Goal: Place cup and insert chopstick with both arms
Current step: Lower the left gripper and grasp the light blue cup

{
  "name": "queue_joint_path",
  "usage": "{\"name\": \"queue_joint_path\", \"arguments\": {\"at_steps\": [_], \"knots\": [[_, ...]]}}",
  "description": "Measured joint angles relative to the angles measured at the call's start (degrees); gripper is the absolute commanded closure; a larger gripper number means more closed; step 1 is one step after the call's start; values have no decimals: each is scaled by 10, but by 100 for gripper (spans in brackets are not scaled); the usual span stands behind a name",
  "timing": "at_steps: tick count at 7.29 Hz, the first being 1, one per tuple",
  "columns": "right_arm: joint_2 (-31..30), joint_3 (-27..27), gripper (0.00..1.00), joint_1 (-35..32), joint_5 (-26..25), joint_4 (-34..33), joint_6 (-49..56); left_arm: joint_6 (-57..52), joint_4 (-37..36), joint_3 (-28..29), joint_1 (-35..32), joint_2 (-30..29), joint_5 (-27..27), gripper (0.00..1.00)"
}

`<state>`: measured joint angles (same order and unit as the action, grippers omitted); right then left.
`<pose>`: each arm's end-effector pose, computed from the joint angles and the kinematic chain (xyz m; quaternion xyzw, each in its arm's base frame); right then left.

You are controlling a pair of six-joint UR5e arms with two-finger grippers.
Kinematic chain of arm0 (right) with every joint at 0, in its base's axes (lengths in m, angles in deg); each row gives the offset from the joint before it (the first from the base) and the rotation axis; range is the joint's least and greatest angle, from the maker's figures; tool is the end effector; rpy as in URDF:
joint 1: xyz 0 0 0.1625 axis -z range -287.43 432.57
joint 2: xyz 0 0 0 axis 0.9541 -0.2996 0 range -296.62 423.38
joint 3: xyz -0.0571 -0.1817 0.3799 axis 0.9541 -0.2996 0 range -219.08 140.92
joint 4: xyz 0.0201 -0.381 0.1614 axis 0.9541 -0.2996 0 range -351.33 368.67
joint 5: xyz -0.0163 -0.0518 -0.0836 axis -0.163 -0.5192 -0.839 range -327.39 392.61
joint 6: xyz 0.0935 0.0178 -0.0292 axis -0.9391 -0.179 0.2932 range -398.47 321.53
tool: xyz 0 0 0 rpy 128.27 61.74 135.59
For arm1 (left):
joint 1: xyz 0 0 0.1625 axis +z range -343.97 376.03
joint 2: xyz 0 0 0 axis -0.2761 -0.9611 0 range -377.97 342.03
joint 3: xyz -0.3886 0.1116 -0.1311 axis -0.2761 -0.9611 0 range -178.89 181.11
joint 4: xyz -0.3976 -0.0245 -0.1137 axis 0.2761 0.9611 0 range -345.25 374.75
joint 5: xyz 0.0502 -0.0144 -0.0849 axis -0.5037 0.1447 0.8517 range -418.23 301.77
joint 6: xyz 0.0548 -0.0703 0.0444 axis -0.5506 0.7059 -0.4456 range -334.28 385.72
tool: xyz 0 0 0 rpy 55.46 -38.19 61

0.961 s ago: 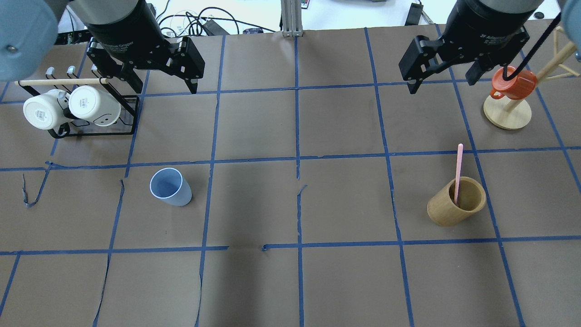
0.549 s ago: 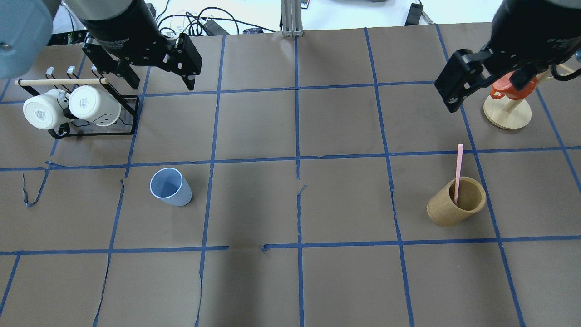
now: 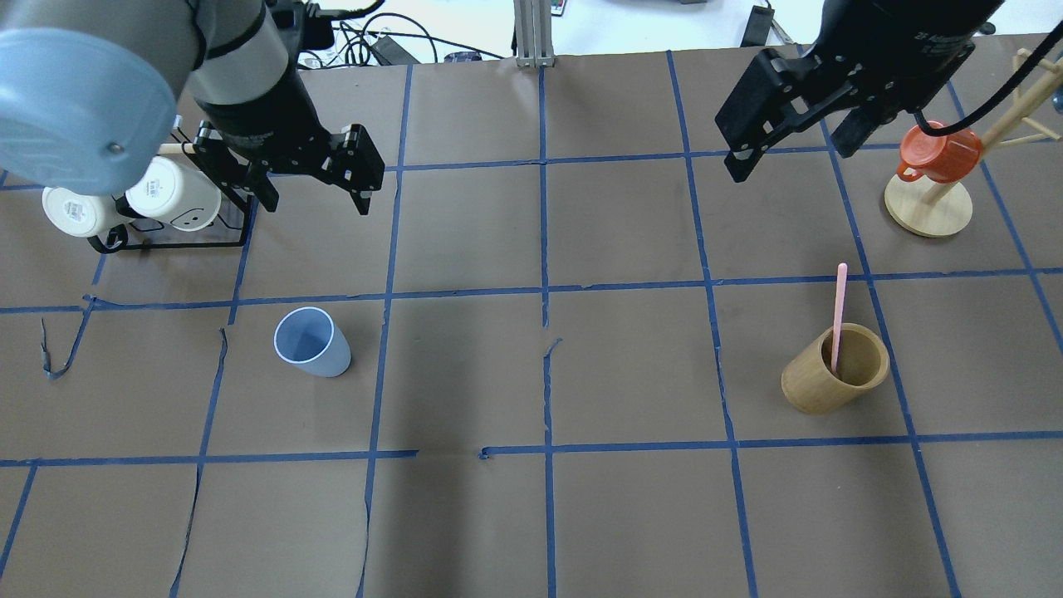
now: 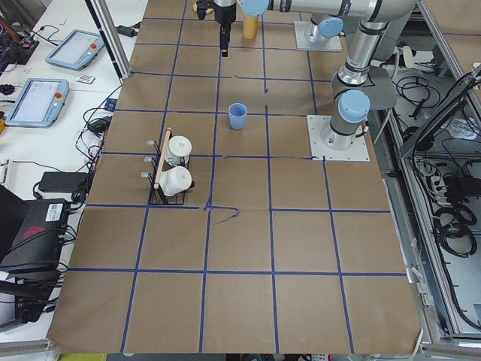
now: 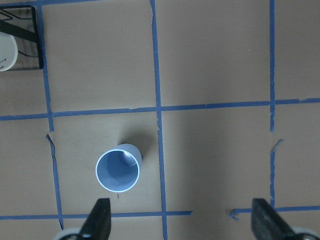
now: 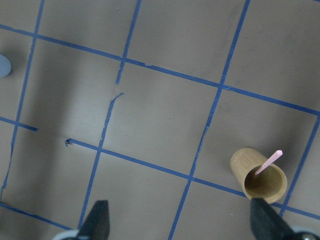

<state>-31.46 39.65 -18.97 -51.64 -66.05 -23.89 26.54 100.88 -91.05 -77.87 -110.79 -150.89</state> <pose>0.1550 -0.4381 0.5973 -0.1404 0.9888 -0.0128 0.0490 -0.1630 -0.4994 0.4515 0.0271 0.9993 0.0088 0.0236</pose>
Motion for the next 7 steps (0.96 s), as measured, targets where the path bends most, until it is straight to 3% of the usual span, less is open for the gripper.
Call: {"name": "queue_joint_path", "arguments": {"at_steps": [2,3,4,5,6,7], "knots": [[-2,-1,0,1,-42,10,-10,-51,-128,-147,40,1,0,4],[-4,-4,0,1,-46,18,-12,-66,-187,-208,49,-2,-1,14],[-8,-11,0,1,-49,23,-13,-75,-230,-253,55,-6,-1,29],[-16,-21,0,1,-52,37,-14,-80,-253,-277,60,-12,-2,68],[-23,-29,0,0,-51,56,-15,-82,-267,-285,63,-20,-2,100],[-25,-31,0,0,-48,61,-18,-84,-276,-288,65,-24,-2,100]]}}
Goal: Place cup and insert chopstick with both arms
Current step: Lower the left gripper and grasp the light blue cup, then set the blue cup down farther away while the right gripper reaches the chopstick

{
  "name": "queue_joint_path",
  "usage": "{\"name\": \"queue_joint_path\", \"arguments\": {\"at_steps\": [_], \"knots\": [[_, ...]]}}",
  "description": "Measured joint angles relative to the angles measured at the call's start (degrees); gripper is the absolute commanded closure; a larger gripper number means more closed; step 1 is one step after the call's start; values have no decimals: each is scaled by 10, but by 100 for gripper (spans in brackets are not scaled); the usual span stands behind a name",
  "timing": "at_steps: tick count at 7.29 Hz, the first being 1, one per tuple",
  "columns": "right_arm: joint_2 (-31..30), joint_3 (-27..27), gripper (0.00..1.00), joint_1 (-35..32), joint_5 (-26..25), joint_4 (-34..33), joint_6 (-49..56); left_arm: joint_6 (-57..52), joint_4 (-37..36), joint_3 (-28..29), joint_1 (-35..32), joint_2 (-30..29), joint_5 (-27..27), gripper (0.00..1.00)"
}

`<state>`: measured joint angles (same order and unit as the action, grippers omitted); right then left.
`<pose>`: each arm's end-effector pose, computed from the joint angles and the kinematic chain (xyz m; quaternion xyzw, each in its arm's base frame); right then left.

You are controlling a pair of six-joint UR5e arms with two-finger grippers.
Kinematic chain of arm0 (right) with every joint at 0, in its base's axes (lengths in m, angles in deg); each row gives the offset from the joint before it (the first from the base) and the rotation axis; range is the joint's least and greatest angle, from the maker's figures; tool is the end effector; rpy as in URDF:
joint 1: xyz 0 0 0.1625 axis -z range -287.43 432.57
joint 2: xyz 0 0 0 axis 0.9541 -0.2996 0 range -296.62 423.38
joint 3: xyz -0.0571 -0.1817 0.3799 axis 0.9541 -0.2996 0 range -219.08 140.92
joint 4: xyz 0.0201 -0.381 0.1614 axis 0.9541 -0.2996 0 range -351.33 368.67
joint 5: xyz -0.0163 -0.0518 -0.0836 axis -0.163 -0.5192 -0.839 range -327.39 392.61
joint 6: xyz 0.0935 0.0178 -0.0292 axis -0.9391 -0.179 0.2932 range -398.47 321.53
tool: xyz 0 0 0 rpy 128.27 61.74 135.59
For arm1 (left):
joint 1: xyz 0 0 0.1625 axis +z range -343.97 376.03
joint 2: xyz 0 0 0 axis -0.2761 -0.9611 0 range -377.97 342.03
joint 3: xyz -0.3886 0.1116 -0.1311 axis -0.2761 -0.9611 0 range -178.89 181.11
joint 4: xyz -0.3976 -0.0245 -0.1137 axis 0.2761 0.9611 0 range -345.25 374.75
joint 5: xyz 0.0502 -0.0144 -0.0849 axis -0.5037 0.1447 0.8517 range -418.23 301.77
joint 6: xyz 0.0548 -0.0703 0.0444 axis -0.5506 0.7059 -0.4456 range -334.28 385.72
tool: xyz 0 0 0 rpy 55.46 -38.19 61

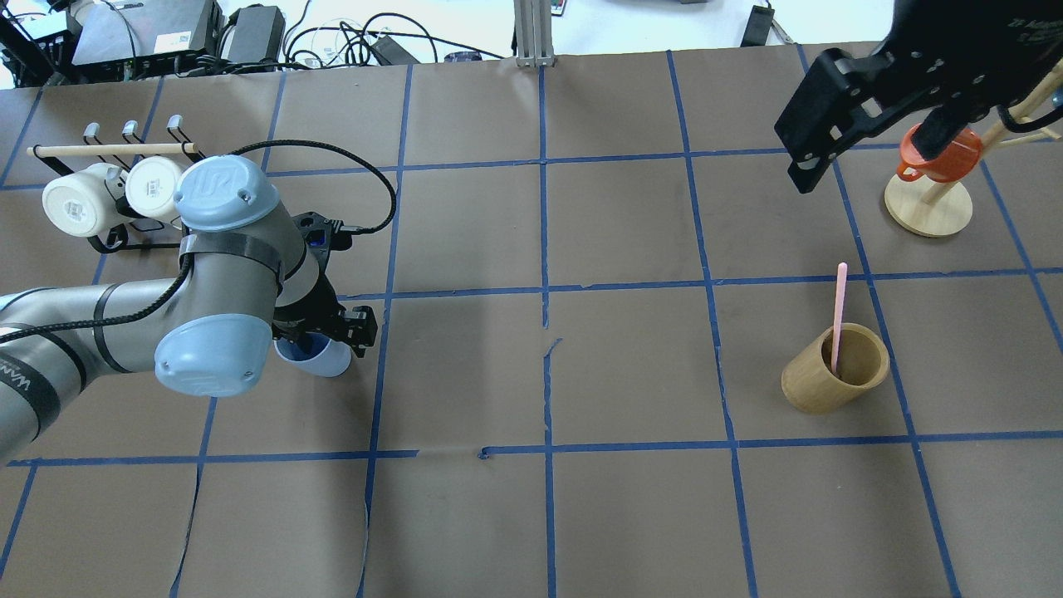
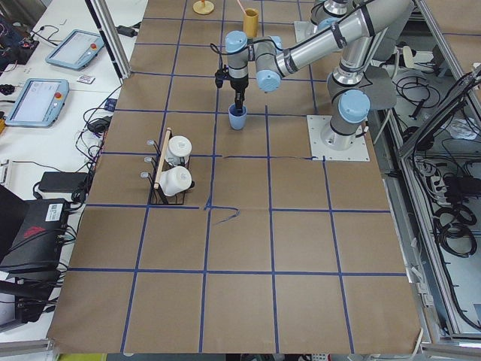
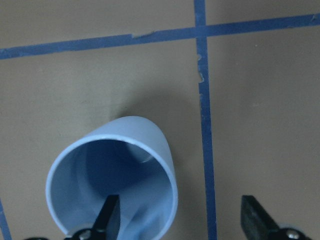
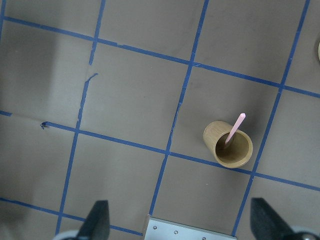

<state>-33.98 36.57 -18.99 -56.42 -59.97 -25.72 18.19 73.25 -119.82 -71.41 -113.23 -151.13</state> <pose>0.1460 -0.4065 0.6302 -0.1246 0.9922 -0.0038 0.0081 -0.1082 -0.4520 0.2468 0.0444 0.9979 0.0431 0.0216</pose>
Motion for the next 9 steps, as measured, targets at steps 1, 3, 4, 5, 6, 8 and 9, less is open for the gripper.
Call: {"name": "queue_joint_path", "arguments": {"at_steps": [1,3,4,5,6,8,9], "knots": [[2,3,0,0,-2,-9,-4,0,-5,0,0,-2,0,100],[31,31,0,-1,-6,-120,-7,2,-16,4,1,-5,0,100],[49,55,0,-1,-6,-184,-7,13,-18,19,-1,-11,2,100],[57,70,0,0,-5,-215,-7,42,-12,48,-11,-19,8,100],[59,79,0,0,-3,-226,-7,74,2,83,-37,-32,13,100],[62,94,0,-1,-3,-227,-7,122,27,159,-119,-72,17,100],[61,101,0,0,-4,-206,-5,142,29,200,-153,-102,19,100]]}}
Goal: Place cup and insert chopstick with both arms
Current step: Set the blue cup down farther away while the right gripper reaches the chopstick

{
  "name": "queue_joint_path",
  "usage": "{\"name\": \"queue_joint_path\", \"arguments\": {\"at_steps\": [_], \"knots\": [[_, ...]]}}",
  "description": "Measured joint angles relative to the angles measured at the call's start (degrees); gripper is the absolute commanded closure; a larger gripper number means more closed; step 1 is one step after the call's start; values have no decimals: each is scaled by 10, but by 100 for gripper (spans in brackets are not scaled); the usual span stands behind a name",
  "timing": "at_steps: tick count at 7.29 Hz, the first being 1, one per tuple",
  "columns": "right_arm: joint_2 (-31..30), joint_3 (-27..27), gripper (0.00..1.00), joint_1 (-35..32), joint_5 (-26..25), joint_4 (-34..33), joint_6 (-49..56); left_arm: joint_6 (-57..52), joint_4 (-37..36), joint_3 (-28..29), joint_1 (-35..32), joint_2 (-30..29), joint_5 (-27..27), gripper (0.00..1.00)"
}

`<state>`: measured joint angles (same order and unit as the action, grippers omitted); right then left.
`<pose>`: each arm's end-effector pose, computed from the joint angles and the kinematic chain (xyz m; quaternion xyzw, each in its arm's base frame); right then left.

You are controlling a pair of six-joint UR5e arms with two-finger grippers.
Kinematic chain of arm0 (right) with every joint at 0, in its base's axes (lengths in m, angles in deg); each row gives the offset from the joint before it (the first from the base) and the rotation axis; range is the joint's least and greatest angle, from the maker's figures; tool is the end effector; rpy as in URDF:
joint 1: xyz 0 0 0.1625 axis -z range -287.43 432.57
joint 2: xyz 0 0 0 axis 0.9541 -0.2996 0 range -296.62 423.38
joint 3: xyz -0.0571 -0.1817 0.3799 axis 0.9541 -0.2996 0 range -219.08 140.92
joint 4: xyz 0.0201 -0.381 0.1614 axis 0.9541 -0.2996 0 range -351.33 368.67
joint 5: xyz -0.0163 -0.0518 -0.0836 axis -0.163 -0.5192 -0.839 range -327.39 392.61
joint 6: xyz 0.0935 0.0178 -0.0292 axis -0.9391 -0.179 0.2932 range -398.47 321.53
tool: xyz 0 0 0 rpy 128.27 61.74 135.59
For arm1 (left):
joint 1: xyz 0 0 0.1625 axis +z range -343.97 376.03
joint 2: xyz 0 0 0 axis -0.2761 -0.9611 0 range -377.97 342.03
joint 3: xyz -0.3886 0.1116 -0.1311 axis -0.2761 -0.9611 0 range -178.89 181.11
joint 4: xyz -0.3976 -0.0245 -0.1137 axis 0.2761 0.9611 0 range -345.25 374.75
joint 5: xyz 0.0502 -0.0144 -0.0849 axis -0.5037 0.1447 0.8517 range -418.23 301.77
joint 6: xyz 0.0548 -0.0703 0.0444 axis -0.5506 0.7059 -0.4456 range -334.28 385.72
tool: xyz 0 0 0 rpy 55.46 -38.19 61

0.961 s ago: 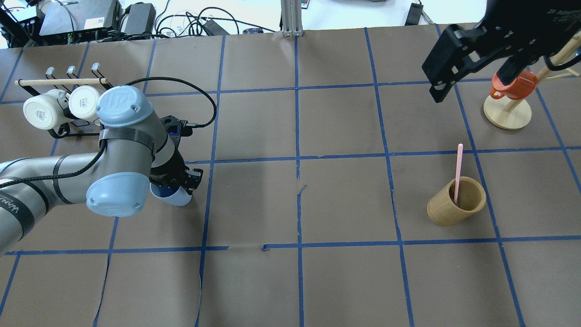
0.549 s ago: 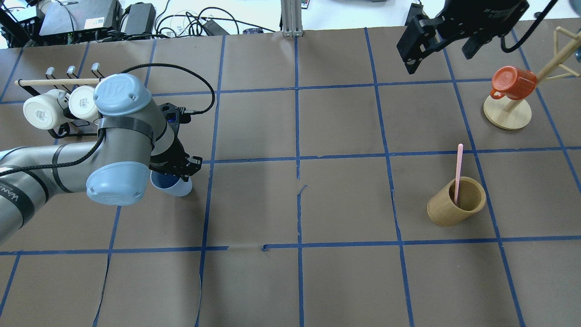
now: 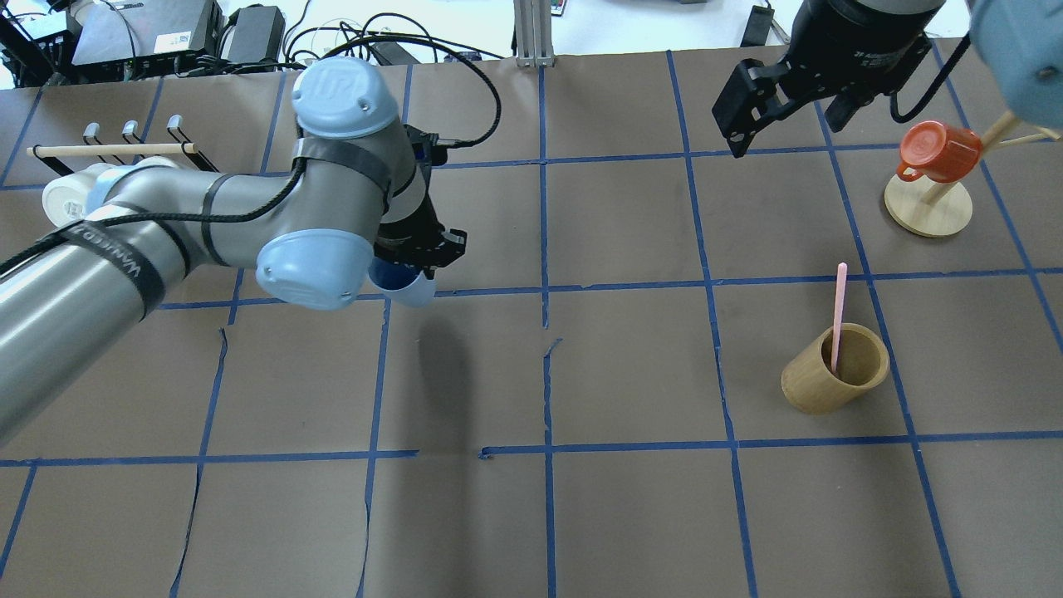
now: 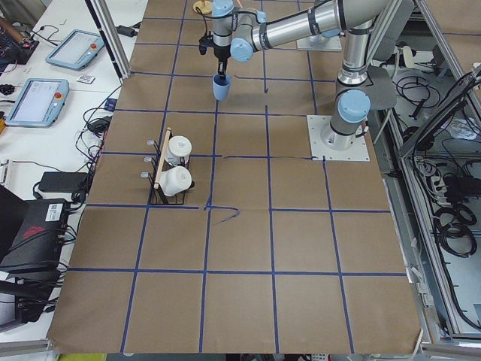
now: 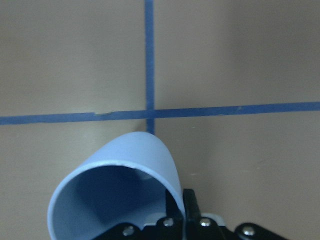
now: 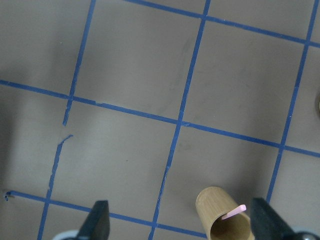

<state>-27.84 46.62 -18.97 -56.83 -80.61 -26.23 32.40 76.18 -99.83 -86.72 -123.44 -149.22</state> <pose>0.1473 -0.4853 0.5343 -0.1200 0.9919 -0.0421 0.0009 -0.2537 -0.5249 0.3019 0.0528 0.9984 -0.0199 0.0053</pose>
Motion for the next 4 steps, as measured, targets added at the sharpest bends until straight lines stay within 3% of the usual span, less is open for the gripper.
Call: {"name": "queue_joint_path", "arguments": {"at_steps": [1,2,4], "knots": [[1,3,3,2,0,45,1,7,-8,36,-21,-31,9,100],[5,12,0,9,0,81,3,6,-30,68,-38,-63,30,100],[6,65,0,43,-12,35,39,2,-65,118,-69,-121,53,100]]}}
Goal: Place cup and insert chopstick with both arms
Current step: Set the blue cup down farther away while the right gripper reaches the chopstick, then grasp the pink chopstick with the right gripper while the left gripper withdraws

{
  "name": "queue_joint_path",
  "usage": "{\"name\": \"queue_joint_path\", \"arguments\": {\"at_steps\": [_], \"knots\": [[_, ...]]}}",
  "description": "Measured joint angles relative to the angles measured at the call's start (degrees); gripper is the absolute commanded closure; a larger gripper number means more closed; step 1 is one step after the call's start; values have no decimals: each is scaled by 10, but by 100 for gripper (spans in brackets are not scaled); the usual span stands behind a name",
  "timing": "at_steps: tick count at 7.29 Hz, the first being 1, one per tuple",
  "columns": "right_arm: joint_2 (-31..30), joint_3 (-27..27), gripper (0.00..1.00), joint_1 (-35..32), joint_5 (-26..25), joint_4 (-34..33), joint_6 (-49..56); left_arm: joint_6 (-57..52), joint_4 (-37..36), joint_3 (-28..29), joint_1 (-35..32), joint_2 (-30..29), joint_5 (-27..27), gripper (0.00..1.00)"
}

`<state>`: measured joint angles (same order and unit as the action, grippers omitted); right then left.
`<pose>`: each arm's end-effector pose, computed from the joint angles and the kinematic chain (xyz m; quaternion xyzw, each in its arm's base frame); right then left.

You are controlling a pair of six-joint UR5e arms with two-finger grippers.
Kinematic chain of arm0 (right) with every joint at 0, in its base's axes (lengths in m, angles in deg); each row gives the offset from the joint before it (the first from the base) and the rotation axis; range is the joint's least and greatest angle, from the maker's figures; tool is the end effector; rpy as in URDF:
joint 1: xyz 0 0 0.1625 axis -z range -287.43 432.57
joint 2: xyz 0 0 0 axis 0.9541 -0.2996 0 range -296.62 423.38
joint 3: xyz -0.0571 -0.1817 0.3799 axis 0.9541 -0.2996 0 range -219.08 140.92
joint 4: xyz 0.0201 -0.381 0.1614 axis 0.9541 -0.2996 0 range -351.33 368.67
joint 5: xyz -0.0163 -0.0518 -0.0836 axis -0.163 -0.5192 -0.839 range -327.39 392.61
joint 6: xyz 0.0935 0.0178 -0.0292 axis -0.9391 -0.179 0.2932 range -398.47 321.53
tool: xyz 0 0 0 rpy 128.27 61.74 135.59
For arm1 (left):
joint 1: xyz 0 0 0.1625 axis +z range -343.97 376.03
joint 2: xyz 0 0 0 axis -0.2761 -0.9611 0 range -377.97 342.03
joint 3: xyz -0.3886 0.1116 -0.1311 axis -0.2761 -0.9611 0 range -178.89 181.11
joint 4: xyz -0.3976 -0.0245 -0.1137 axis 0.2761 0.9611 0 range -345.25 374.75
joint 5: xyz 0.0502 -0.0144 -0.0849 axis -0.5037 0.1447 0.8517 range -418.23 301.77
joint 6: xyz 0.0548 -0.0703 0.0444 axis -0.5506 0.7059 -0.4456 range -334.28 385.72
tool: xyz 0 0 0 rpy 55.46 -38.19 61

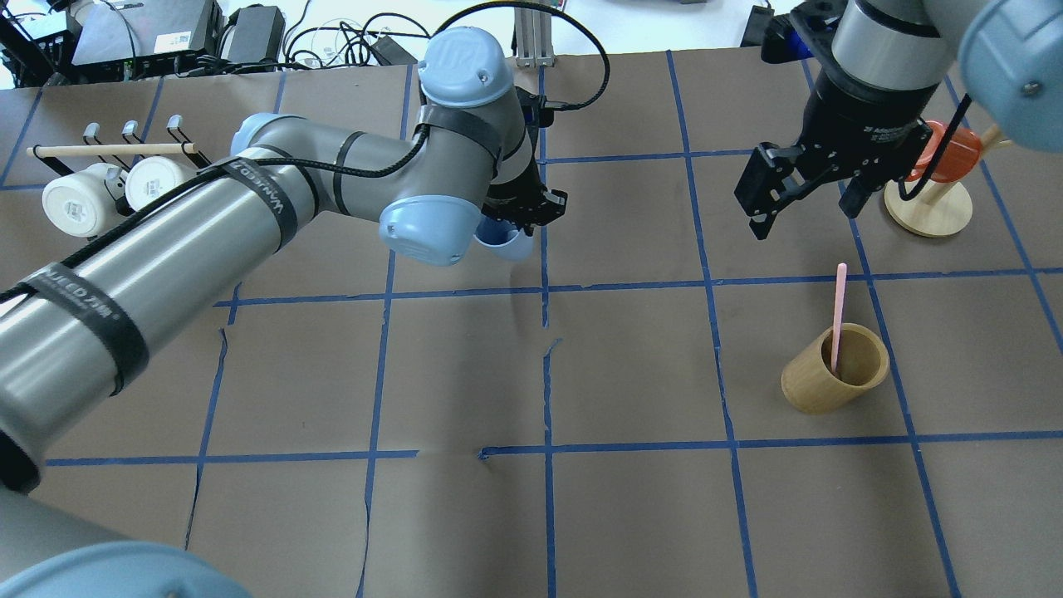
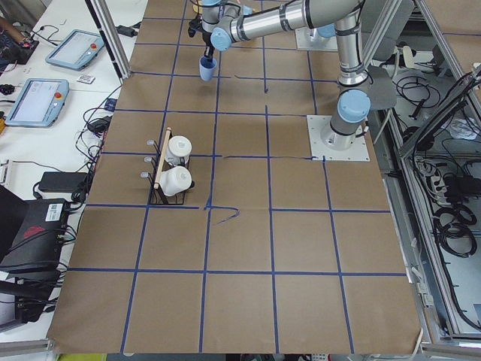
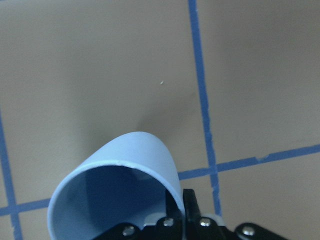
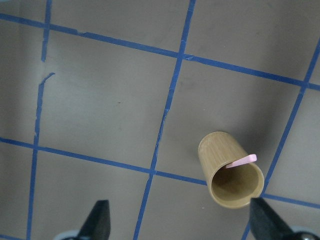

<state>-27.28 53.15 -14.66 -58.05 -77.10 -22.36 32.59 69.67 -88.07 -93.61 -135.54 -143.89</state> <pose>0.1089 -0.4822 0.4676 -0.1163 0.9919 0.0509 0.0026 -0.3545 -0.5742 0.2788 -0.1136 -0.9902 0.0619 0.0534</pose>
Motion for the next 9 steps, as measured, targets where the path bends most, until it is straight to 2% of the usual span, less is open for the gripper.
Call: {"name": "queue_joint_path", "arguments": {"at_steps": [1,2,4,5,6,8,9], "knots": [[0,30,0,16,-6,-48,19,0,-4,17,-10,-18,1,33],[-1,63,0,25,-10,-95,27,0,-6,26,-17,-27,0,0],[-1,126,0,32,-37,-164,38,-7,-7,35,-23,-41,-1,0],[-2,150,3,35,-62,-180,49,-9,-7,47,-23,-43,-2,0],[-3,162,11,37,-78,-189,59,-10,-3,65,-22,-37,-6,0],[-3,175,60,38,-88,-197,80,-10,31,96,-14,-7,-16,0],[-2,177,65,39,-90,-200,91,-10,60,100,-8,17,-17,0]]}}
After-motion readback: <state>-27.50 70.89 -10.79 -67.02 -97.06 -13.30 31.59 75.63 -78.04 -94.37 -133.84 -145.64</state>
